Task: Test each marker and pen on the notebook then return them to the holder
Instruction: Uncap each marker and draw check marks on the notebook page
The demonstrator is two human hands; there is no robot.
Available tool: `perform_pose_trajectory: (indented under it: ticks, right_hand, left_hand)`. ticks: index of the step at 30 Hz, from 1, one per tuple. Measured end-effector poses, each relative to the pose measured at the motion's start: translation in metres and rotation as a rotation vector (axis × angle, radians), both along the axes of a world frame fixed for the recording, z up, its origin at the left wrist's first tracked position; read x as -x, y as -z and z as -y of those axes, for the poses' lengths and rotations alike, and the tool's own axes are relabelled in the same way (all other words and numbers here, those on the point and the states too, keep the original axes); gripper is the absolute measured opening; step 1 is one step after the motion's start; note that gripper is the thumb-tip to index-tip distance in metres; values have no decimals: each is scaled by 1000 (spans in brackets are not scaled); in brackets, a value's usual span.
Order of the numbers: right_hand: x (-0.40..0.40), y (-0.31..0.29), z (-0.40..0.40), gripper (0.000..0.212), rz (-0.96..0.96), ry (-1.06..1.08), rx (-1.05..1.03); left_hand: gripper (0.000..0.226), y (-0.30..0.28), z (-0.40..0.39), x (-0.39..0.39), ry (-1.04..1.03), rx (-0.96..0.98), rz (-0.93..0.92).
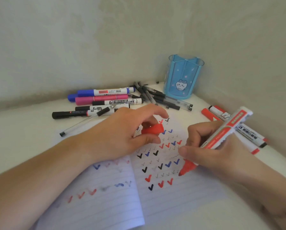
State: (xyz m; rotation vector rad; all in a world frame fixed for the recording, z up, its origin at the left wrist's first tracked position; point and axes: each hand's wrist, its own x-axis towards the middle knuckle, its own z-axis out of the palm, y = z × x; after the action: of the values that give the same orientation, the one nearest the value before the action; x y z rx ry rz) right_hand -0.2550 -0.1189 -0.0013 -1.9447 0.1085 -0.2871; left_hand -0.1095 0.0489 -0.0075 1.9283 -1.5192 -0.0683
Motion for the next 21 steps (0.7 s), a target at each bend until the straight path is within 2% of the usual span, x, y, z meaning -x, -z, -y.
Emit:
perform_pose_trajectory:
  ticks: [8, 14, 21]
  right_hand:
    - [0, 2, -3, 32, -66, -63, 57]
    - [0, 1, -2, 32, -41, -87, 168]
    - [0, 0, -4, 34, -52, -81, 172]
  left_hand:
    - [31, 1, -1, 0, 12, -24, 10]
    - [32, 2, -1, 1, 27, -26, 7]
    - [34, 4, 0, -1, 34, -16, 13]
